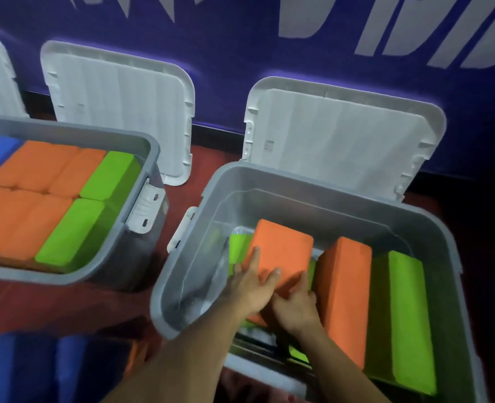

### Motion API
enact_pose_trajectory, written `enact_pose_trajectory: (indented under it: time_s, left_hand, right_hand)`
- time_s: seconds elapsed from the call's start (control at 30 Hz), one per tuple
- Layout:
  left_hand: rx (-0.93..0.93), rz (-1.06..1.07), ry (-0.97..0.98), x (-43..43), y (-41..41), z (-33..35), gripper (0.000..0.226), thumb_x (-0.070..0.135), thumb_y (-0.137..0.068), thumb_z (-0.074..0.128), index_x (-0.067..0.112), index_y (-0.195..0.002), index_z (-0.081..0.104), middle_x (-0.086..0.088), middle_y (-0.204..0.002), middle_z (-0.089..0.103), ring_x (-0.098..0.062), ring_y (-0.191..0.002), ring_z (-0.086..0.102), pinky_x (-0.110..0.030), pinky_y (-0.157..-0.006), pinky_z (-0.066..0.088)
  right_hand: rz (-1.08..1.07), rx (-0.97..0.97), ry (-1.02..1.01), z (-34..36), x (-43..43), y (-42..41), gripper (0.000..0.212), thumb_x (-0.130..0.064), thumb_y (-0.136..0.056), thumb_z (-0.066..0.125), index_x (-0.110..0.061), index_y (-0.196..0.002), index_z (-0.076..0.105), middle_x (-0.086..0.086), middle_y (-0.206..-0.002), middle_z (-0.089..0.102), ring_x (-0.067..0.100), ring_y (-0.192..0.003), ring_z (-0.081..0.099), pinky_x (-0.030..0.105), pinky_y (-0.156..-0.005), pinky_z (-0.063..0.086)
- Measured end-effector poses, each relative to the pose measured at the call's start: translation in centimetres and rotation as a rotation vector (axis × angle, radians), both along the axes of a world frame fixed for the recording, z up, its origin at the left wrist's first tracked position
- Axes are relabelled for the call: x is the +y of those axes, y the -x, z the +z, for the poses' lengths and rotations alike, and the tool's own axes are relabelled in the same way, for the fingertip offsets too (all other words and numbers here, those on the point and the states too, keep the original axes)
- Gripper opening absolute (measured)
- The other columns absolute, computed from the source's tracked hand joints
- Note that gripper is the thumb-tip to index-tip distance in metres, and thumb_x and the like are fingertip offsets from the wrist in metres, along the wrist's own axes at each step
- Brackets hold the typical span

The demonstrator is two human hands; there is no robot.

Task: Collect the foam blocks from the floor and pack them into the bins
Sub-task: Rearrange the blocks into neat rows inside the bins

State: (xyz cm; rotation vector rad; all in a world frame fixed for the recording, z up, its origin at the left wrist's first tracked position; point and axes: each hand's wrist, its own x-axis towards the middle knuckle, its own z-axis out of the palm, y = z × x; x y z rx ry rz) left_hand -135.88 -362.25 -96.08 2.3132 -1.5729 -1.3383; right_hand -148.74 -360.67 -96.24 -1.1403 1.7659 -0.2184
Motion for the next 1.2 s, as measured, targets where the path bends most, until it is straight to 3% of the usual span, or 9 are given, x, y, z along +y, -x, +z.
enact_pose_trajectory:
  time_s: [0.13, 0.27, 0.37, 0.43, 0.6, 0.73, 0.93, 1.1, 1.2]
  left_hand:
    - [-0.053, 0.029, 0.08, 0.9, -0.3, 2.8, 0.075, 0.08, -0.09, 0.029, 0.056, -0.153, -0.004, -0.017, -0.153, 0.019, -0.038, -0.14, 0.035, -0.051, -0.116, 0.031]
    - [-0.157, -0.019, 0.363, 2.0, -1.2, 9.4, 0.074, 0.075, -0.094, 0.029, 0.048, -0.157, 0.001, -0.013, -0.147, 0.021, -0.039, -0.135, 0.037, -0.047, -0.106, 0.039]
    - [-0.184, -0.038, 0.507, 3.5, -3.0, 15.1, 0.074, 0.072, -0.095, 0.031, 0.047, -0.158, 0.002, -0.014, -0.157, 0.011, -0.042, -0.137, 0.035, -0.05, -0.108, 0.038]
    - [-0.232, -0.016, 0.588, 6.0, -5.4, 18.9, 0.075, 0.073, -0.094, 0.031, 0.047, -0.158, 0.003, -0.016, -0.153, 0.022, -0.043, -0.132, 0.041, -0.05, -0.108, 0.038]
    - [-0.38, 0.128, 0.655, 16.2, -13.2, 24.9, 0.079, 0.077, -0.088, 0.023, 0.043, -0.159, 0.014, -0.015, -0.133, 0.032, -0.04, -0.125, 0.042, -0.049, -0.104, 0.041]
    - [-0.364, 0.245, 0.512, 24.0, -18.4, 25.2, 0.077, 0.077, -0.09, 0.026, 0.044, -0.159, 0.012, -0.015, -0.138, 0.026, -0.041, -0.133, 0.04, -0.049, -0.109, 0.038]
    - [-0.392, 0.375, 0.397, 32.6, -22.5, 23.3, 0.077, 0.077, -0.091, 0.028, 0.044, -0.159, 0.012, -0.012, -0.13, 0.029, -0.042, -0.127, 0.046, -0.046, -0.108, 0.039]
    - [-0.499, 0.376, 0.426, 33.5, -22.7, 24.0, 0.078, 0.079, -0.091, 0.019, 0.039, -0.159, 0.019, -0.018, -0.16, 0.017, -0.034, -0.148, 0.024, -0.049, -0.118, 0.02]
    - [-0.528, 0.334, 0.63, 31.8, -20.6, 25.4, 0.089, 0.079, -0.084, 0.008, 0.034, -0.157, 0.03, -0.016, -0.163, 0.018, -0.03, -0.151, 0.017, -0.049, -0.121, 0.014]
  right_hand:
    - [-0.081, -0.053, 0.189, 2.6, 0.6, 0.5, 0.086, -0.044, -0.093, 0.065, -0.026, -0.161, 0.017, 0.014, -0.14, 0.032, 0.031, -0.128, 0.048, 0.027, -0.109, 0.034]
    - [-0.088, -0.072, 0.451, 8.1, 1.2, -0.3, 0.082, -0.042, -0.095, 0.066, -0.028, -0.162, 0.021, 0.01, -0.154, 0.031, 0.017, -0.144, 0.03, 0.016, -0.11, 0.018]
    - [-0.084, -0.104, 0.626, 12.4, 2.0, -2.1, 0.081, -0.051, -0.094, 0.064, -0.031, -0.161, 0.024, 0.003, -0.156, 0.041, 0.015, -0.145, 0.034, 0.025, -0.116, 0.023]
    - [-0.064, -0.168, 0.686, 15.5, 3.7, -4.3, 0.086, -0.063, -0.087, 0.061, -0.036, -0.159, 0.025, -0.002, -0.155, 0.044, 0.013, -0.143, 0.039, 0.035, -0.121, 0.029]
    - [0.125, -0.293, 0.748, 20.6, 11.5, -12.0, 0.089, -0.067, -0.082, 0.061, -0.034, -0.158, 0.03, -0.014, -0.151, 0.042, 0.002, -0.138, 0.042, 0.033, -0.118, 0.035]
    - [0.294, -0.306, 0.717, 21.3, 17.7, -17.4, 0.085, -0.061, -0.087, 0.064, -0.028, -0.158, 0.032, -0.002, -0.158, 0.042, 0.01, -0.142, 0.042, 0.034, -0.119, 0.033]
    - [0.469, -0.241, 0.6, 19.8, 24.4, -22.0, 0.083, -0.063, -0.087, 0.06, -0.038, -0.159, 0.026, 0.013, -0.144, 0.051, 0.025, -0.136, 0.048, 0.036, -0.116, 0.036]
    - [0.484, -0.205, 0.633, 21.4, 25.0, -21.9, 0.068, -0.058, -0.094, 0.053, -0.033, -0.155, 0.037, 0.01, -0.145, 0.054, 0.027, -0.138, 0.045, 0.039, -0.118, 0.033]
    - [0.447, -0.182, 0.687, 23.3, 23.7, -18.9, 0.061, -0.053, -0.096, 0.056, -0.031, -0.152, 0.043, 0.003, -0.14, 0.058, 0.019, -0.133, 0.05, 0.027, -0.111, 0.035]
